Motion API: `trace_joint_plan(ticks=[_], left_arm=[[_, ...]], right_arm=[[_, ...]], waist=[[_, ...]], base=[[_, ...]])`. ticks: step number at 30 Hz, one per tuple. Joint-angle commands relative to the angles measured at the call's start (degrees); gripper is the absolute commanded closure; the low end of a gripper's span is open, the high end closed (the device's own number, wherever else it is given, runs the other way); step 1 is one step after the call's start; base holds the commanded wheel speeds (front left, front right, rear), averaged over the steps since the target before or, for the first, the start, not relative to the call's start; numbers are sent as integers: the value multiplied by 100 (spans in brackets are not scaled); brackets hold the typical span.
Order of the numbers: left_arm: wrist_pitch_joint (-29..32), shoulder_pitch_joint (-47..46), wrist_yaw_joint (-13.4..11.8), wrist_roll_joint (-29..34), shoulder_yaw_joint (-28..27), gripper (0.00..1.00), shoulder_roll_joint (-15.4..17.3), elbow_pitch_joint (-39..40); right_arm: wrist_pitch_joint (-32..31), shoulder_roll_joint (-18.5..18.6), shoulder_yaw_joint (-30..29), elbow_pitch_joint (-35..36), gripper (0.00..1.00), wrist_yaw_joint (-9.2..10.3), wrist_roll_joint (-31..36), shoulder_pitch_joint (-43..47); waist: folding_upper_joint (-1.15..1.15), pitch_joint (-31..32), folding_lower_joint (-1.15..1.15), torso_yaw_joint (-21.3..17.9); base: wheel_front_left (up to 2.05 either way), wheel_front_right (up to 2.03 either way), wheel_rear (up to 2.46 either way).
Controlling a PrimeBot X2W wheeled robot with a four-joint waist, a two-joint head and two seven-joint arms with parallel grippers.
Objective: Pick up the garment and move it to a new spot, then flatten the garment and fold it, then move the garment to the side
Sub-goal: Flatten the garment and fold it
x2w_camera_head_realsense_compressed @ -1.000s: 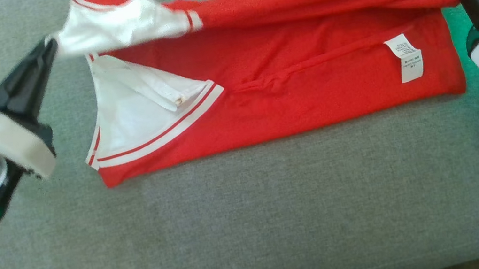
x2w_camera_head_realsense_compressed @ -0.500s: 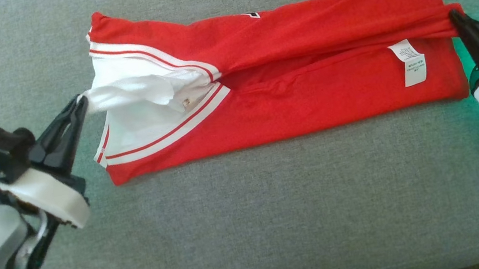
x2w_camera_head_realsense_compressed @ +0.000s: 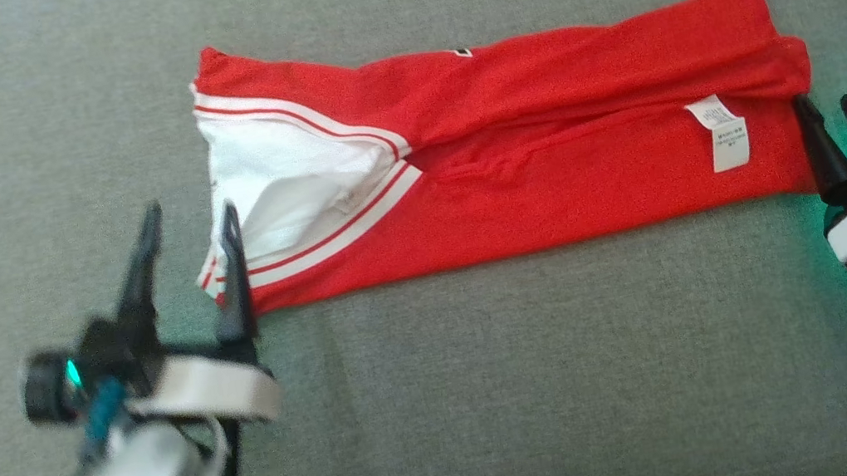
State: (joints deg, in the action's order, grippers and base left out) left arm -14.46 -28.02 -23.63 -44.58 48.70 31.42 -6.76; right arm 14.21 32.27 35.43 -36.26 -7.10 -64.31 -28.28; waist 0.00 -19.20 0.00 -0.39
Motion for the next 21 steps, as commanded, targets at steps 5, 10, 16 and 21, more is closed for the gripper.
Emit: trace_joint_plan(ticks=[5, 10, 16, 21], left_arm=[[-52, 901, 0, 987, -1081, 0, -602, 331], [-53, 1608, 465, 1987, -1617, 0, -1471, 443], [-53, 1891, 960, 2550, -1994, 0, -1987, 366], [-53, 2081, 1249, 2846, -2345, 0, -2263, 321]], right_arm=[[76, -250, -869, -6, 0, -39, 640, 310], [78, -753, -1806, -710, 0, -39, 1347, 260], [-205, -1172, -2083, -1920, 0, -39, 1610, -52], [-335, -1381, -2094, -2186, 100, -39, 1573, -152]], waist=[[0, 275, 0, 269], [0, 404, 0, 663], [0, 512, 0, 944], [0, 614, 0, 1040]], base=[[0, 0, 0], [0, 0, 0], [0, 0, 0], [0, 0, 0]])
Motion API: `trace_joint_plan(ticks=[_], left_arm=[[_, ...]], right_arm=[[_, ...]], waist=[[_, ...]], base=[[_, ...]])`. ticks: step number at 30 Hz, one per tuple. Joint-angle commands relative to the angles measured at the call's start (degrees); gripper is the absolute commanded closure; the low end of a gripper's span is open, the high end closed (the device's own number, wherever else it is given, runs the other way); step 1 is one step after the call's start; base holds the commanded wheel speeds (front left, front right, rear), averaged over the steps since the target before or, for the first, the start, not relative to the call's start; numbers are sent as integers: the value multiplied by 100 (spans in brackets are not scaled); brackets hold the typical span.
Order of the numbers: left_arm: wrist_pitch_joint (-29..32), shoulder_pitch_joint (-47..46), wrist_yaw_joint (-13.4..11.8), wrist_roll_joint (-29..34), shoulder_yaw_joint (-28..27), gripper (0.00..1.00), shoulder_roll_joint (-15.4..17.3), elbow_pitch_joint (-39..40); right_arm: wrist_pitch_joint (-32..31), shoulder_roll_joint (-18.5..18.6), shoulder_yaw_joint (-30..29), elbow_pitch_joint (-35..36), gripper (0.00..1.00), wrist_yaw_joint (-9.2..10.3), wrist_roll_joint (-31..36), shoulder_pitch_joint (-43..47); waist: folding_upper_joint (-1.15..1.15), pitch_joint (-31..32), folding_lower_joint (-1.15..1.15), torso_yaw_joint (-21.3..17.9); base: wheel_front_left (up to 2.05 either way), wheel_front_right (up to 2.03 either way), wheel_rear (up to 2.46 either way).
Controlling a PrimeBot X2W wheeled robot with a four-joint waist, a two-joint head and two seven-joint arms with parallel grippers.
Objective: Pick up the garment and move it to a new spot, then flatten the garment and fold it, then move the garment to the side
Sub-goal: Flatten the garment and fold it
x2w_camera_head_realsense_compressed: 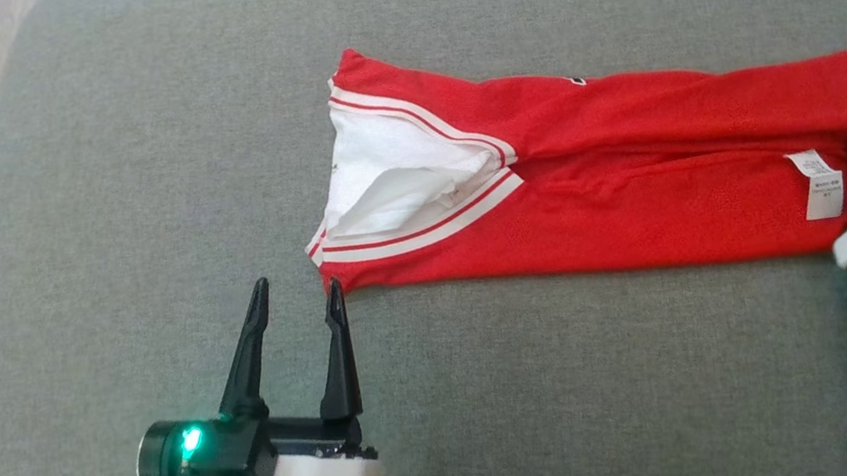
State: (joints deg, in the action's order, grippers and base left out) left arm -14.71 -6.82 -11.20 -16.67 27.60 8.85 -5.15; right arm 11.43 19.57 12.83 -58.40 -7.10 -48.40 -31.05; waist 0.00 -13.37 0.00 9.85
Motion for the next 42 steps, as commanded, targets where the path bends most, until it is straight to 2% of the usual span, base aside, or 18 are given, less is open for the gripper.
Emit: trace_joint_plan(ticks=[1, 6, 15, 19, 24, 28, 31, 37, 42], left_arm=[[-29, 0, 53, 107, -306, 0, -45, 158], [-29, 159, 274, 311, -617, 0, -195, 123], [-29, 295, 587, 592, -950, 0, -371, 85], [-29, 347, 689, 666, -1053, 0, -421, 56], [-29, 377, 769, 708, -1106, 0, -478, -4], [-29, 403, 836, 725, -1123, 0, -526, -48], [-29, 395, 888, 731, -1114, 0, -551, -95], [-29, 350, 940, 723, -1078, 0, -582, -169], [-29, 325, 960, 693, -1046, 0, -592, -229]], right_arm=[[-34, -121, 162, 54, 100, -39, -47, 131], [146, 87, 73, 145, 100, -39, -121, 186], [198, 990, -140, 348, 100, -39, -158, 106], [23, 1064, -87, 879, 100, -39, -139, -23], [-175, 801, 44, 1788, 100, -39, -136, -62], [-434, 383, 248, 2596, 100, -39, 86, -79], [-663, -45, 409, 2923, 100, -39, 302, -140], [-1069, -866, 829, 2961, 100, -39, 734, -224], [-1116, -1452, 987, 2449, 100, -39, 967, -315]], waist=[[0, 52, 0, 12], [0, 177, 0, -42], [0, 324, 0, -234], [0, 380, 0, -274], [0, 453, 0, -246], [0, 495, 0, -155], [0, 517, 0, -5], [0, 490, 0, 382], [0, 434, 0, 631]], base=[[0, 0, 0], [0, 0, 0], [0, 0, 0], [0, 0, 0], [0, 0, 0], [0, 0, 0], [0, 0, 0], [0, 0, 0], [0, 0, 0]])
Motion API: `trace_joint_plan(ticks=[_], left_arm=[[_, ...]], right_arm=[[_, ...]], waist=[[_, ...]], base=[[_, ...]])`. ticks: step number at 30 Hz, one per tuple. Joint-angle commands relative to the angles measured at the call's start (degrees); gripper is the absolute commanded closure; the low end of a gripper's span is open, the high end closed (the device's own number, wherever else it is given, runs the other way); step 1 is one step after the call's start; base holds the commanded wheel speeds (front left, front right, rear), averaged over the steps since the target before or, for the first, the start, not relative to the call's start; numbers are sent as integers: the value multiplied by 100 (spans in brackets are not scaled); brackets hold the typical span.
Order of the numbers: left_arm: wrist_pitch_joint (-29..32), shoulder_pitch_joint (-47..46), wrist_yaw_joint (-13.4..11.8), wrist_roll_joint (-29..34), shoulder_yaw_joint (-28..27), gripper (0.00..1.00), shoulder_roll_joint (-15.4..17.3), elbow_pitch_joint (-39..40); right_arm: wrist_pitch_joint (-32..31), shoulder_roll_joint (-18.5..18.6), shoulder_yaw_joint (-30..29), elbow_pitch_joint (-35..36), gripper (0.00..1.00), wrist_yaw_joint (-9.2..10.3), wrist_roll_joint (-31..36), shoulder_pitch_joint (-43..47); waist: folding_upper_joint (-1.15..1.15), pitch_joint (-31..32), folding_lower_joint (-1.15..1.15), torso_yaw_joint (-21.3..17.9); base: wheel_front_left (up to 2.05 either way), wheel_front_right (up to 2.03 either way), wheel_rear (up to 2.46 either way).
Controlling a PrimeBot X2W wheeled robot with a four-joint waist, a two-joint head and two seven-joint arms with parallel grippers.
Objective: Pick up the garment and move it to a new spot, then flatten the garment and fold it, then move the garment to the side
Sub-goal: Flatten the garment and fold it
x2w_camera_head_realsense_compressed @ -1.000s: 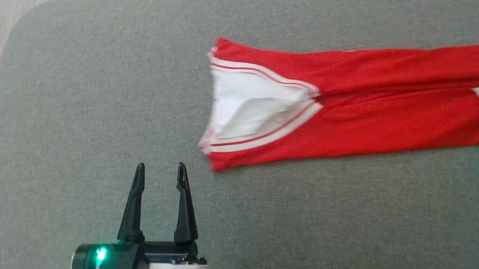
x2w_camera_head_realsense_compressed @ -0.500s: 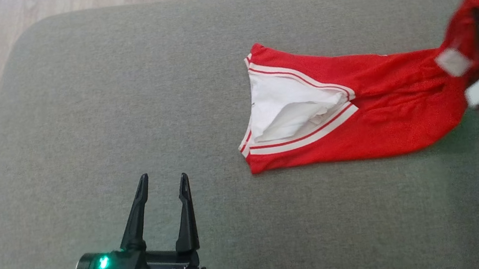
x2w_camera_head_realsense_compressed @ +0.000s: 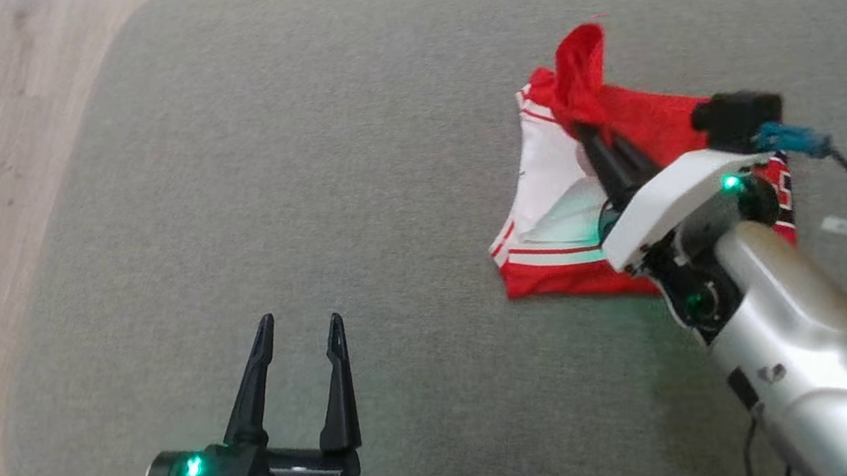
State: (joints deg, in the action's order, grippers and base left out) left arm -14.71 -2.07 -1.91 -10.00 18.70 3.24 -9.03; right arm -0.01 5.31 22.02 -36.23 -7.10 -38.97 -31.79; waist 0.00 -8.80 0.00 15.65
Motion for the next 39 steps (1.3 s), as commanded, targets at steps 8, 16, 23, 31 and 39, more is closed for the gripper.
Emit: trace_joint_plan(ticks=[8, 16, 23, 31, 39], left_arm=[[-29, -151, -64, -90, -80, 0, -34, 117], [-29, 203, -19, -64, -269, 0, -35, -47], [-29, 410, 46, -66, -380, 0, -35, -167], [-29, 411, 123, -15, -393, 0, -35, -208], [-29, 367, 103, -50, -248, 0, -36, -142]], right_arm=[[497, -239, 239, -134, 0, -39, -214, -431], [1159, 416, 166, 378, 0, -39, -103, 366], [1457, 906, -404, 672, 0, -39, 149, 1578], [1496, 723, -788, 771, 0, -39, 669, 2149], [1499, 392, -956, 417, 70, -39, 1517, 1684]], waist=[[0, 101, 0, 119], [0, 808, 0, -370], [0, 1181, 0, -729], [0, 1190, 0, -595], [0, 895, 0, 108]], base=[[0, 0, 0], [0, 0, 0], [0, 0, 0], [0, 0, 0], [0, 0, 0]])
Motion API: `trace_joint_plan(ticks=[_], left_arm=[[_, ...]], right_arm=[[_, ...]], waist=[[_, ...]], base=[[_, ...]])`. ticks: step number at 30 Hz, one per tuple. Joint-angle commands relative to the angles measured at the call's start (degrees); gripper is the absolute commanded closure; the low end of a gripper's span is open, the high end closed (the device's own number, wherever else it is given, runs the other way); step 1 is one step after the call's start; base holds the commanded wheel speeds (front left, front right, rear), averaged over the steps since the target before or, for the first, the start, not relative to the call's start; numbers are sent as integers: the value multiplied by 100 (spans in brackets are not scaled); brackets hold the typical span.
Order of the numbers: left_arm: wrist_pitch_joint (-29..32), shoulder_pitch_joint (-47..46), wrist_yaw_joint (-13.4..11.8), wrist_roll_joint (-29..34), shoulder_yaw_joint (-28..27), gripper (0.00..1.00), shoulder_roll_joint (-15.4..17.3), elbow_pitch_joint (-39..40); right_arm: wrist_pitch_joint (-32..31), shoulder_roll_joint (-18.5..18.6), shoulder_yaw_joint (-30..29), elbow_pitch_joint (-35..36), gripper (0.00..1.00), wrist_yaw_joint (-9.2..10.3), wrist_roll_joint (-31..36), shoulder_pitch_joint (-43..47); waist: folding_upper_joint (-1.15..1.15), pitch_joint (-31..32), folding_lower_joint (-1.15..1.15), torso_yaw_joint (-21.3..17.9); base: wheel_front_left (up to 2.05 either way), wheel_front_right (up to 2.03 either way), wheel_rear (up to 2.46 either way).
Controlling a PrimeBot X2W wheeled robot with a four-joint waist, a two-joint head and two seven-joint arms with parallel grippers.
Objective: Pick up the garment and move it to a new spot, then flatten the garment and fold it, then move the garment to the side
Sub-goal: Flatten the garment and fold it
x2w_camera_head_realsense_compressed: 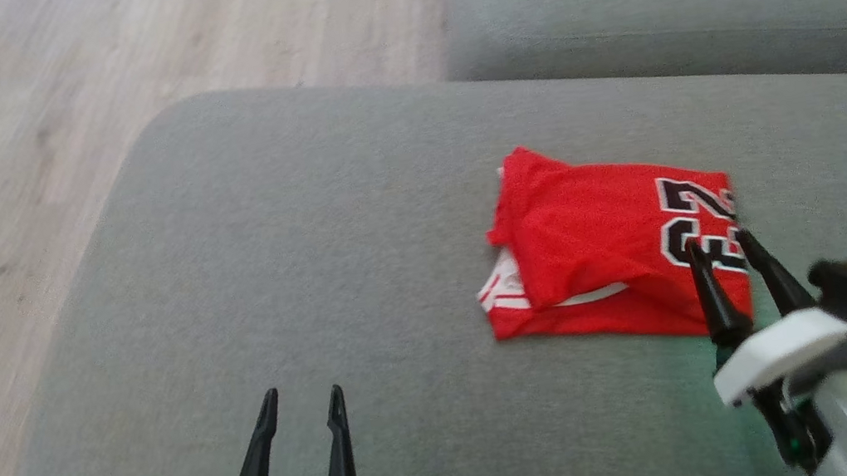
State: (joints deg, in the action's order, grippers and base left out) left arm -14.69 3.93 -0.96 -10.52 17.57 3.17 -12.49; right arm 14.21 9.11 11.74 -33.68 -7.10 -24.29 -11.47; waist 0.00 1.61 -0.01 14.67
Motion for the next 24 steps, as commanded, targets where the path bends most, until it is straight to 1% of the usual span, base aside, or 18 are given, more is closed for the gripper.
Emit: trace_joint_plan(ticks=[1, 6, 9, 11, 14, 16, 20, 21, 24], left_arm=[[-30, -256, 4, -13, -102, 0, -29, 208], [-30, -384, -67, -118, 0, 0, -29, 257], [-30, -493, -104, -219, 90, 0, -29, 254], [-30, -563, -140, -293, 165, 0, -29, 256], [-30, -624, -191, -376, 244, 0, -29, 247], [-30, -643, -217, -392, 260, 0, -29, 238], [-30, -656, -242, -380, 241, 0, -29, 217], [-30, -656, -242, -362, 231, 0, -29, 204], [-30, -648, -221, -301, 190, 0, -29, 168]], right_arm=[[78, 5, 112, 10, 100, -39, 191, -469], [78, -58, 81, -823, 100, -39, 906, -1179], [78, -115, 130, -1425, 100, -39, 1228, -1445], [78, -185, 165, -1830, 100, -39, 1354, -1542], [78, -355, 243, -2275, 100, -39, 1376, -1619], [78, -467, 342, -2381, 100, -39, 1317, -1657], [78, -601, 751, -2326, 100, -39, 1007, -1641], [78, -612, 900, -2286, 100, -39, 852, -1613], [78, -620, 1649, -1781, 100, -39, -120, -1430]], waist=[[0, -206, 1, 306], [0, -575, 1, 720], [0, -752, 1, 957], [0, -832, 1, 1109], [0, -889, 1, 1271], [0, -899, 1, 1319], [0, -863, 1, 1307], [0, -827, 1, 1279], [0, -703, 1, 1145]], base=[[0, 0, 0], [0, 0, 0], [0, 0, 0], [0, 0, 0], [0, 0, 0], [0, 0, 0], [0, 0, 0], [0, 0, 0], [0, 0, 0]])
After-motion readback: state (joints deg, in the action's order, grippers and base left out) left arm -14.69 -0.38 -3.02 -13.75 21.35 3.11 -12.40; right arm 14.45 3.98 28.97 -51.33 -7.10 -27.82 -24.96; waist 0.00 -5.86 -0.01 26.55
